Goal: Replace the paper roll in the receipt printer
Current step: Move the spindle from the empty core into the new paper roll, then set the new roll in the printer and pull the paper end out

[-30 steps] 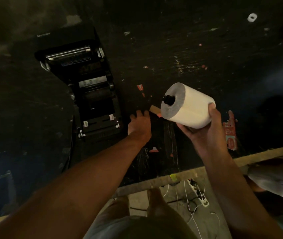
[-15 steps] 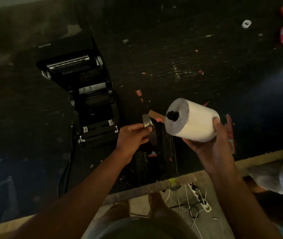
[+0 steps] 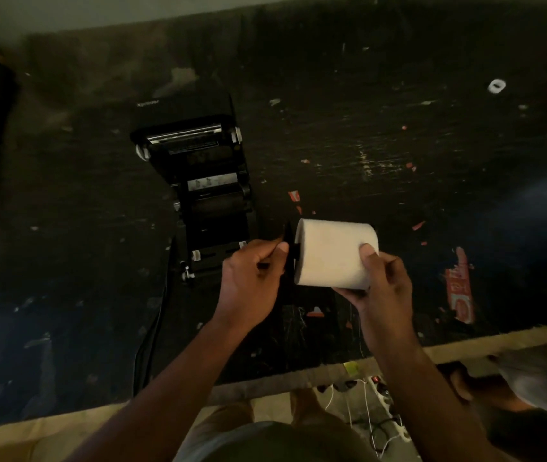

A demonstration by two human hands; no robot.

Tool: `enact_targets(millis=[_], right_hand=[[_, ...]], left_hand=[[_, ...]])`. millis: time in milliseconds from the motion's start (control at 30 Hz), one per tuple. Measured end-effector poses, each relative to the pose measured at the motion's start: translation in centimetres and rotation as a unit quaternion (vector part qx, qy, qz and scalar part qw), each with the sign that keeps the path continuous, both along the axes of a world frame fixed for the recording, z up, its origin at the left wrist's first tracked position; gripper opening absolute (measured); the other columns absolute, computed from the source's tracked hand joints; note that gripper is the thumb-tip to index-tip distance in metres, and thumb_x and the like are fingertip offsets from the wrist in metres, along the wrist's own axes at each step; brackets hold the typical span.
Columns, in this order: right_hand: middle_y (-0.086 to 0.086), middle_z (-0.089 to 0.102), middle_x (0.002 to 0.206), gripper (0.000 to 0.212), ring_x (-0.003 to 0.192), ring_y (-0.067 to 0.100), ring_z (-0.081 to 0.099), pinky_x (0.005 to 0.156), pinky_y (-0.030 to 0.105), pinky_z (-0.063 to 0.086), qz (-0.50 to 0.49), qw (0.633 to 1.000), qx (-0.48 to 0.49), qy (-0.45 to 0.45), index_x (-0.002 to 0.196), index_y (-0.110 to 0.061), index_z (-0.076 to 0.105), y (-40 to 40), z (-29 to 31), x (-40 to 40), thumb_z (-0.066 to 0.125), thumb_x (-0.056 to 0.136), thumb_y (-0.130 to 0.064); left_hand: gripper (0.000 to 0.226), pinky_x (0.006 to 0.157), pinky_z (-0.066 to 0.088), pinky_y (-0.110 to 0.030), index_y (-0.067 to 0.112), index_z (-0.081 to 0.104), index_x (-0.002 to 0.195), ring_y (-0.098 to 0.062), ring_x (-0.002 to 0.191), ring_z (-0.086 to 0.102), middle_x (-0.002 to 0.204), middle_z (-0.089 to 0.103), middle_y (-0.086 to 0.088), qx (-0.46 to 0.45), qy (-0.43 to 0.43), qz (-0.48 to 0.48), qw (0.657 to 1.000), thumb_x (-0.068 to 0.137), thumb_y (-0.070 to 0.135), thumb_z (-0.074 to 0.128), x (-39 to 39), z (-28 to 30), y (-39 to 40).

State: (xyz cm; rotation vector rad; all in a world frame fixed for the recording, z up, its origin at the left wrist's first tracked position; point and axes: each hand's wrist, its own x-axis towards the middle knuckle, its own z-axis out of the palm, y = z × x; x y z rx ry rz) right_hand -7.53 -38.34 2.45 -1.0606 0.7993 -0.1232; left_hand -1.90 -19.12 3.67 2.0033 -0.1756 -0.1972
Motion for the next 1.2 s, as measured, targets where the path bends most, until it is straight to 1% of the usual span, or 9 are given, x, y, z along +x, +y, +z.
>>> enact_targets(millis=[133, 267, 333, 400, 500, 600, 767, 967, 1200], right_hand=[[-0.022, 0.073, 0.105, 0.048, 0.103, 0.000, 0.072, 0.073, 0.033, 0.065, 0.025, 0.994, -0.096, -0.038, 0.109, -0.027, 0.061, 2.5, 0.3, 0.6, 0.078, 0.073, -0.053], [-0.007, 0.072, 0.118, 0.044, 0.111, 0.008, 0.071, 0.086, 0.044, 0.065, 0.043, 0.984, -0.161, -0.060, 0.110, -0.030, 0.061, 5.2, 0.5, 1.5, 0.080, 0.077, -0.053], [-0.006, 0.068, 0.125, 0.053, 0.113, 0.008, 0.070, 0.085, 0.038, 0.065, 0.056, 0.979, -0.180, -0.078, 0.116, -0.028, 0.061, 6.5, 0.6, 2.0, 0.082, 0.077, -0.056], [-0.017, 0.067, 0.125, 0.049, 0.115, 0.003, 0.068, 0.084, 0.027, 0.063, 0.078, 0.970, -0.202, -0.107, 0.116, -0.034, 0.060, 8.1, 0.8, 2.8, 0.082, 0.077, -0.054], [-0.027, 0.064, 0.127, 0.042, 0.118, -0.001, 0.065, 0.088, 0.020, 0.059, 0.135, 0.950, -0.237, -0.149, 0.114, -0.044, 0.056, 10.7, 1.2, 4.2, 0.082, 0.081, -0.046], [-0.023, 0.060, 0.136, 0.046, 0.127, -0.003, 0.059, 0.095, 0.015, 0.054, 0.227, 0.921, -0.266, -0.174, 0.118, -0.043, 0.054, 13.5, 1.9, 5.8, 0.082, 0.082, -0.048], [-0.016, 0.051, 0.137, 0.052, 0.127, -0.005, 0.052, 0.099, 0.013, 0.049, 0.313, 0.868, -0.331, -0.197, 0.125, -0.031, 0.058, 17.1, 1.7, 7.9, 0.081, 0.082, -0.049], [-0.008, 0.052, 0.134, 0.050, 0.121, -0.002, 0.057, 0.093, 0.010, 0.051, 0.320, 0.858, -0.365, -0.168, 0.132, -0.032, 0.059, 17.1, 0.0, 9.1, 0.072, 0.089, -0.054], [0.000, 0.051, 0.138, 0.048, 0.123, 0.010, 0.061, 0.098, 0.032, 0.060, 0.283, 0.869, -0.393, -0.104, 0.138, -0.012, 0.063, 14.0, -2.4, 12.5, 0.073, 0.095, -0.032]], left_hand=[[0.028, 0.084, 0.063, -0.030, 0.021, 0.070, 0.125, -0.002, 0.100, 0.071, 0.111, 0.069, 0.006, 0.003, -0.006, 0.013, 1.000, 0.105, 0.027, 0.052, -0.1, 0.0, 1.7], [0.030, 0.091, 0.062, -0.038, 0.022, 0.069, 0.129, -0.010, 0.112, 0.070, 0.125, 0.068, 0.001, -0.043, 0.047, 0.057, 0.996, 0.106, 0.026, 0.050, -1.0, -0.1, 3.4], [0.031, 0.092, 0.061, -0.037, 0.028, 0.071, 0.123, -0.012, 0.114, 0.071, 0.124, 0.072, 0.000, -0.137, 0.108, 0.102, 0.979, 0.103, 0.041, 0.051, -1.4, 0.5, 4.3], [0.030, 0.090, 0.061, -0.030, 0.036, 0.074, 0.119, -0.010, 0.115, 0.071, 0.121, 0.076, 0.004, -0.213, 0.164, 0.127, 0.955, 0.099, 0.050, 0.057, -1.6, 1.2, 5.6], [0.025, 0.091, 0.060, -0.028, 0.041, 0.079, 0.112, -0.012, 0.116, 0.071, 0.121, 0.076, 0.009, -0.297, 0.211, 0.174, 0.915, 0.092, 0.045, 0.064, -1.7, 1.6, 8.3], [0.040, 0.101, 0.056, -0.043, 0.024, 0.074, 0.125, -0.021, 0.122, 0.069, 0.128, 0.074, 0.000, -0.329, 0.222, 0.251, 0.883, 0.088, 0.039, 0.069, -2.0, 1.0, 11.7], [0.050, 0.109, 0.049, -0.051, 0.020, 0.064, 0.137, -0.024, 0.126, 0.066, 0.134, 0.071, -0.005, -0.341, 0.204, 0.322, 0.859, 0.088, 0.031, 0.069, -1.8, 0.1, 15.9], [0.063, 0.098, 0.059, -0.039, 0.023, 0.058, 0.139, -0.016, 0.123, 0.068, 0.131, 0.072, 0.002, -0.268, 0.150, 0.311, 0.899, 0.079, 0.033, 0.076, 0.5, -0.4, 16.5], [0.047, 0.093, 0.059, -0.029, 0.012, 0.052, 0.134, -0.006, 0.118, 0.068, 0.128, 0.068, 0.004, -0.178, 0.120, 0.261, 0.941, 0.092, 0.016, 0.072, 5.9, -2.3, 12.6]])
